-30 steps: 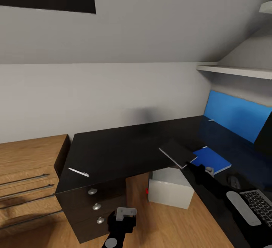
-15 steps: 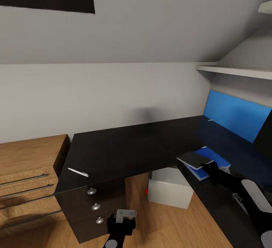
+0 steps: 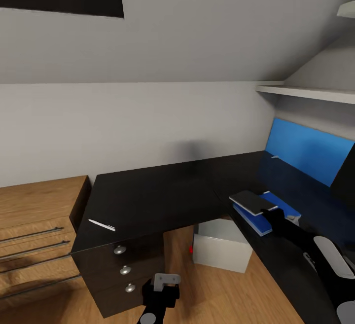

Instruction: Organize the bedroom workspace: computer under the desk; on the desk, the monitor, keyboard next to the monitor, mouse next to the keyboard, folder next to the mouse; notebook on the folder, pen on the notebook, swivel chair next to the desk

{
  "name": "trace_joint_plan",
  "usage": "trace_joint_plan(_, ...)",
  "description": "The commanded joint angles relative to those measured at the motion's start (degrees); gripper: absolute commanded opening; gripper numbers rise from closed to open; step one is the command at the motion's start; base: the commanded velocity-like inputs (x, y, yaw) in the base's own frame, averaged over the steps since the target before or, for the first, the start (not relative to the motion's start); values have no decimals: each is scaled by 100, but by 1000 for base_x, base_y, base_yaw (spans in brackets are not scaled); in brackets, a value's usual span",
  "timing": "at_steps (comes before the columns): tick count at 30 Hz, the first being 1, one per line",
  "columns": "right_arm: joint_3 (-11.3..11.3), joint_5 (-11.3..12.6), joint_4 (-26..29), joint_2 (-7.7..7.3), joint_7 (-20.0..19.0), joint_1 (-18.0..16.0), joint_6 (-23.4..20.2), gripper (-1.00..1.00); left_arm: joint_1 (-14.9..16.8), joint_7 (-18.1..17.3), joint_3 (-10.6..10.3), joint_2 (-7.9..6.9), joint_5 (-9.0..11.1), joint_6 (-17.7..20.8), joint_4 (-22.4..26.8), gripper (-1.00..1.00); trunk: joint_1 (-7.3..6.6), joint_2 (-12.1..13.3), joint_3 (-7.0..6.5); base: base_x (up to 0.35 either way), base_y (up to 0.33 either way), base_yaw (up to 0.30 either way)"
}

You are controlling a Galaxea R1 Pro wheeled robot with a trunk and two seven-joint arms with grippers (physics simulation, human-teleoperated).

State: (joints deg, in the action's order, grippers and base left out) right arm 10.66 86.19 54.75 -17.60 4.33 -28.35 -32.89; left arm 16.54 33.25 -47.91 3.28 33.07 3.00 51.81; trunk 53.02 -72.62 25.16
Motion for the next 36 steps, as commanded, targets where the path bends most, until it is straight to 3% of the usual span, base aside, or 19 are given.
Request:
trace_joint_plan(1, 11, 73, -28, 1, 21, -4, -21, -100, 7, 43, -19, -3, 15, 26, 9, 100, 0, -4, 6, 0, 0, 0)
trace_joint_plan(25, 19, 91, -89, 62, 56, -4, -69, -100, 7, 50, -22, 32, 15, 26, -21, 100, 0, -4, 6, 0, 0, -2)
trace_joint_plan(36, 24, 86, -95, 63, 51, -4, -69, -100, 7, 50, -25, 32, 15, 26, -22, 100, 0, -4, 6, 0, 0, -186)
